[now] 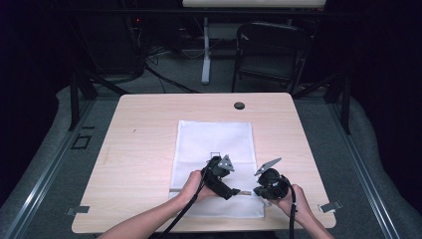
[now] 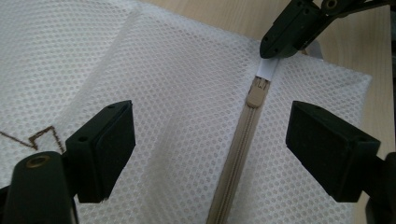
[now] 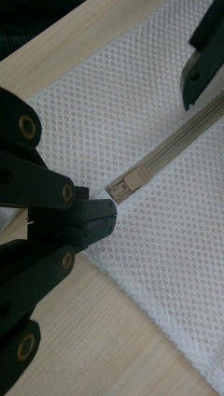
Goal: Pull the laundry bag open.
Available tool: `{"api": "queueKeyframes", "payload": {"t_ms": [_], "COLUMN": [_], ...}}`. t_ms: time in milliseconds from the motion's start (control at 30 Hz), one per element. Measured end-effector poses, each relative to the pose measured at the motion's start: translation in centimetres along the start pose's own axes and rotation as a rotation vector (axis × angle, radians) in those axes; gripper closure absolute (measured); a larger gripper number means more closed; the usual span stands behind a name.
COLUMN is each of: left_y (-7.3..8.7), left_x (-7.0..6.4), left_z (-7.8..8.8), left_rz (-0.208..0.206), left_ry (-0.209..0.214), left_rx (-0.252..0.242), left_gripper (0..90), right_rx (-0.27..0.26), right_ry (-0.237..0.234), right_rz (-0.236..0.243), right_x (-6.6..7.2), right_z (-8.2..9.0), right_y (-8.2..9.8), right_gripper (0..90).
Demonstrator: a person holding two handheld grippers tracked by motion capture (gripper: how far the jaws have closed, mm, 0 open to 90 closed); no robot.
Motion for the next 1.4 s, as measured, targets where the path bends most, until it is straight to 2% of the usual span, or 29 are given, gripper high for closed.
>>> {"api": "queueKeyframes", "payload": {"t_ms": [33, 167, 200, 267, 333, 367, 400, 433, 533, 567, 633, 667, 733, 767, 800, 833, 867, 900, 933, 967, 1000, 1033, 1100, 1133, 1233, 1400], "left_y": [-0.1, -0.4, -0.5, -0.7, -0.9, -1.0, -1.1, -1.2, -1.4, -1.5, -1.6, -1.7, -1.8, -1.7, -1.8, -1.8, -1.8, -1.7, -1.8, -1.8, -1.8, -1.9, -1.9, -1.9, -1.9, -2.1], "left_x": [-0.1, -0.7, -0.9, -1.1, -1.4, -1.6, -1.7, -1.8, -2.1, -2.1, -2.1, -2.2, -2.3, -2.4, -2.4, -2.3, -2.3, -2.3, -2.3, -2.4, -2.4, -2.4, -2.5, -2.4, -2.4, -2.4], "left_z": [-0.2, -0.9, -1.2, -1.6, -1.9, -2.0, -2.2, -2.2, -2.6, -2.7, -2.9, -2.9, -3.1, -3.2, -3.1, -3.2, -3.1, -3.2, -3.1, -3.1, -3.1, -3.2, -3.2, -3.3, -3.5, -3.6], "left_rz": [-0.01, -0.042, -0.046, -0.068, -0.083, -0.089, -0.098, -0.101, -0.116, -0.121, -0.135, -0.135, -0.146, -0.145, -0.153, -0.152, -0.15, -0.153, -0.166, -0.168, -0.176, -0.182, -0.178, -0.175, -0.169, -0.17], "left_ry": [0.024, 0.03, 0.042, 0.054, 0.045, 0.052, 0.052, 0.04, 0.05, 0.051, 0.047, 0.042, 0.053, 0.056, 0.036, 0.042, 0.039, 0.048, 0.048, 0.045, 0.047, 0.044, 0.046, 0.05, 0.063, 0.056], "left_rx": [-0.008, 0.012, -0.004, 0.003, 0.007, 0.014, 0.009, 0.023, 0.021, 0.02, 0.02, 0.032, 0.021, 0.029, 0.035, 0.023, 0.036, 0.02, 0.025, 0.028, 0.023, 0.025, 0.032, 0.028, 0.035, 0.035], "left_gripper": [18.3, 25.3, 27.4, 33.2, 39.0, 41.9, 44.2, 47.3, 53.3, 55.1, 59.0, 61.6, 65.9, 67.6, 68.8, 71.1, 72.5, 74.4, 79.3, 79.9, 79.9, 80.0, 79.9, 79.2, 72.3, 75.4], "right_rx": [0.005, 0.0, -0.004, 0.0, 0.01, -0.007, 0.016, 0.018, 0.014, 0.028, 0.023, 0.004, 0.033, 0.031, 0.034, 0.03, 0.039, 0.054, 0.054, 0.059, 0.027, 0.041, 0.027, 0.032, 0.025, 0.025], "right_ry": [-0.002, -0.017, -0.017, -0.016, -0.018, -0.022, -0.023, -0.021, -0.025, -0.015, -0.023, -0.028, -0.02, -0.028, -0.036, -0.029, -0.016, -0.009, -0.01, -0.01, -0.017, -0.016, -0.032, -0.018, -0.032, -0.03], "right_rz": [0.001, -0.009, -0.009, -0.01, -0.015, -0.028, -0.011, -0.009, -0.014, -0.011, -0.015, -0.03, -0.01, -0.016, -0.013, -0.015, -0.009, 0.006, 0.004, 0.011, -0.023, -0.013, -0.023, -0.024, -0.03, -0.031], "right_x": [0.0, -0.1, -0.1, -0.1, -0.1, 0.0, -0.1, -0.1, -0.1, -0.1, -0.1, 0.0, -0.2, -0.2, -0.2, -0.2, -0.2, -0.3, -0.3, -0.3, -0.1, -0.2, -0.1, -0.2, -0.1, -0.1], "right_z": [-0.1, -0.3, -0.4, -0.4, -0.5, -0.7, -0.7, -0.7, -0.9, -0.8, -0.9, -1.0, -0.9, -0.9, -0.9, -0.9, -0.9, -0.8, -0.8, -0.7, -1.0, -0.9, -1.0, -0.9, -1.0, -1.0], "right_y": [0.0, -0.1, -0.1, -0.1, -0.1, -0.1, -0.1, -0.1, -0.1, -0.1, -0.1, -0.1, -0.1, -0.1, -0.1, -0.1, -0.1, -0.2, -0.2, -0.2, -0.2, -0.2, -0.2, -0.1, -0.2, -0.2], "right_gripper": [90.0, 90.0, 90.0, 90.0, 90.0, 90.0, 90.0, 90.0, 90.0, 90.0, 90.0, 90.0, 90.0, 90.0, 90.0, 90.0, 90.0, 90.0, 90.0, 90.0, 90.0, 90.0, 90.0, 90.0, 90.0, 90.0]}}
Point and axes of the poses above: each handheld gripper's, and its own axes: z roughly backward along the jaws, y roughly out of its underside, x roughly to its left, the point moved 2 cm from there along -z, roughly forward along the jaws, and after that the axes turned 14 degrees about x, right-handed, at the moved point
